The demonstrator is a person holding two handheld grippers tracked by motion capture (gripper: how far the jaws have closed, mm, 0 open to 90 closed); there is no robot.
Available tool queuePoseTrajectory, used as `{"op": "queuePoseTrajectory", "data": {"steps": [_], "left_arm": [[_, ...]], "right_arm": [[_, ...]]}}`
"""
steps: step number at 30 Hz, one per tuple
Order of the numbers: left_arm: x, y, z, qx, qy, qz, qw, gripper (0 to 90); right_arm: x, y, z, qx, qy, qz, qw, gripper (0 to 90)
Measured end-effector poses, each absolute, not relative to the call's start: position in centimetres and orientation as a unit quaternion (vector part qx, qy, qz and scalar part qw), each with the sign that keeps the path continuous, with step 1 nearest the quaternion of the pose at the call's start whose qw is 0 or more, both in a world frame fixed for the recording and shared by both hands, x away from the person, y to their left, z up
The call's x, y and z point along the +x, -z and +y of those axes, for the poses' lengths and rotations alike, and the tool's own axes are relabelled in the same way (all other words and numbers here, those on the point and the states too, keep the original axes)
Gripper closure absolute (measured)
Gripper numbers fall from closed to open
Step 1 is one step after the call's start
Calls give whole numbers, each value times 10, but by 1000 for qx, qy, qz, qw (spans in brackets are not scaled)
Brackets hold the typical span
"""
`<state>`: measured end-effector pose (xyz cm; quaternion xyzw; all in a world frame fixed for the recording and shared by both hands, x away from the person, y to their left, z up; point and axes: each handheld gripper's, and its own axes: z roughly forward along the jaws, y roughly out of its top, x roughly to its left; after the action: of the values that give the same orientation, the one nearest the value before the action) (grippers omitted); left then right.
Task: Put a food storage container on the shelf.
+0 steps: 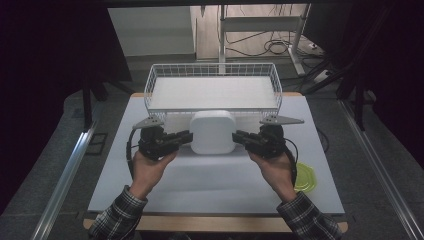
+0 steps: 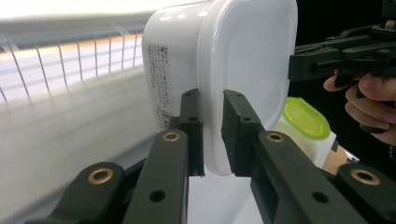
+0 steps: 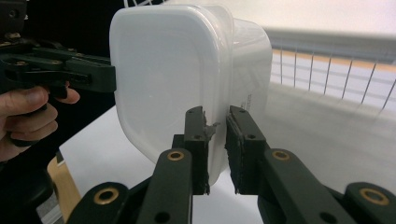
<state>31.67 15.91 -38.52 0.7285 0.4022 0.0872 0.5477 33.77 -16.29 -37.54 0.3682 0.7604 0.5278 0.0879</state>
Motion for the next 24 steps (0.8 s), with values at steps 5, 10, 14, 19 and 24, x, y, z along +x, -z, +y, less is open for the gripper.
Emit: {"op": "queuePoseTrajectory", "data": {"steps": [5,10,14,19,24], "left_arm": [[328,367,161,728,-98,399,549,796],[337,353,163,726,-104,397,552,797],[343,344,164,725,-110,396,552,797],[353,336,166,723,-111,397,554,797],[362,332,165,722,-107,403,552,797]], "right_arm": [[351,360,-161,365,-533,758,91,791],[362,346,-158,361,-538,756,94,791],[372,335,-156,361,-540,755,94,790],[381,327,-154,364,-537,754,96,789],[389,323,-153,369,-536,753,95,788]]}}
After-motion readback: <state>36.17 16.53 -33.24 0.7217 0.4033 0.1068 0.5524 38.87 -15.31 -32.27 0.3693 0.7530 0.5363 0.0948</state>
